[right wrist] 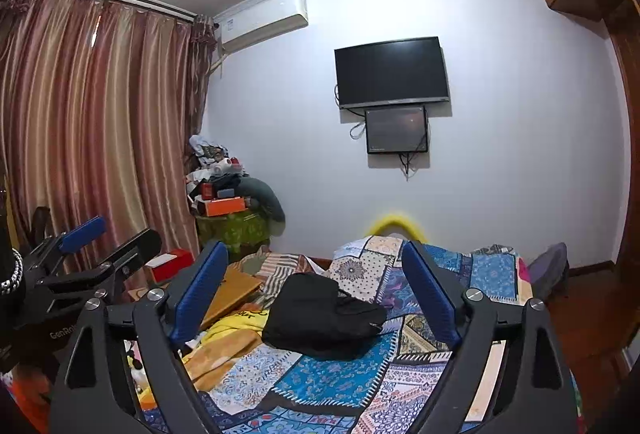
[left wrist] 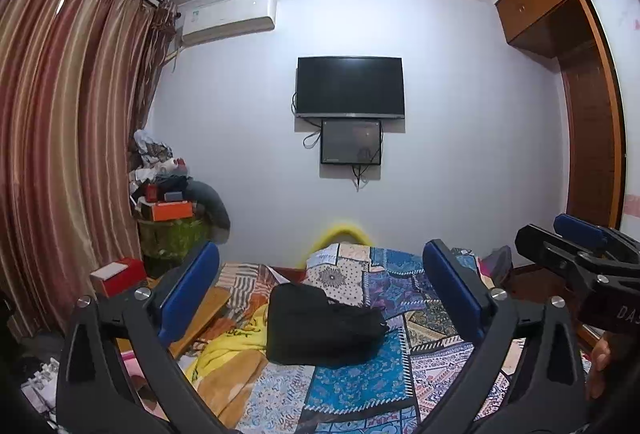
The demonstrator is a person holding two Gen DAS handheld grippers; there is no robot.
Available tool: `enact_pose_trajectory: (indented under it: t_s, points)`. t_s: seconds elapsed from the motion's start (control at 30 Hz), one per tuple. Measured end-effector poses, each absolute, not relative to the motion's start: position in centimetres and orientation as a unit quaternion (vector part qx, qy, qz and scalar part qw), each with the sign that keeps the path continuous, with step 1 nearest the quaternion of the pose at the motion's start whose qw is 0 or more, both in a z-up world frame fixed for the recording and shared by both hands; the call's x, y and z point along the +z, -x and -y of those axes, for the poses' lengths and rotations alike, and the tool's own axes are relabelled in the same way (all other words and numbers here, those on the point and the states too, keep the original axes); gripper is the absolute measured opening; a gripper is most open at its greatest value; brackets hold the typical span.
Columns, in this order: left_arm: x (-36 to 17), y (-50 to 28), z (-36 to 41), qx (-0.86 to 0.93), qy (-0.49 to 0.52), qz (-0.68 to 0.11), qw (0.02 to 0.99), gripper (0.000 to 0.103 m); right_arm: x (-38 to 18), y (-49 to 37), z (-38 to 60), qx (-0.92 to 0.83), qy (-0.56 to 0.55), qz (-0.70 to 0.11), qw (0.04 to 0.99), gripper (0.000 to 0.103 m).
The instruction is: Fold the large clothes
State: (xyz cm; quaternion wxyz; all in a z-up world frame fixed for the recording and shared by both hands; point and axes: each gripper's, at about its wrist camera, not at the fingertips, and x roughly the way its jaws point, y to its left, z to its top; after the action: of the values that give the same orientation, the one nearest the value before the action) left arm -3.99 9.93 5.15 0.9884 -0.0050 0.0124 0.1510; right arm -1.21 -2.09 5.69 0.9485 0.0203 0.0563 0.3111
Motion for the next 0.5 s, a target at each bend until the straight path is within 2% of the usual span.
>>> enact_pose_trajectory:
  t_s: [0.03,0.1,0.5]
  points:
    - [5.05,3.96,-9.89,0.15,0.006,-0.015,0.989,0.103,5.63,1.12,2.09,0.309,-0.02,-0.059,0.949,0.097]
    - [4.8,3.94,-9.98,0.152,0.009,-0.018,0.988,0.103,5.58,1.03,2.14,0.302,-0.019,-0.058,0.951,0.099]
    - [4.07,3.61,-9.63,0.149,0.011,-0.027,0.988,0.103,5.13,0.98,2.49,0.298,-0.018,-0.07,0.952,0.099]
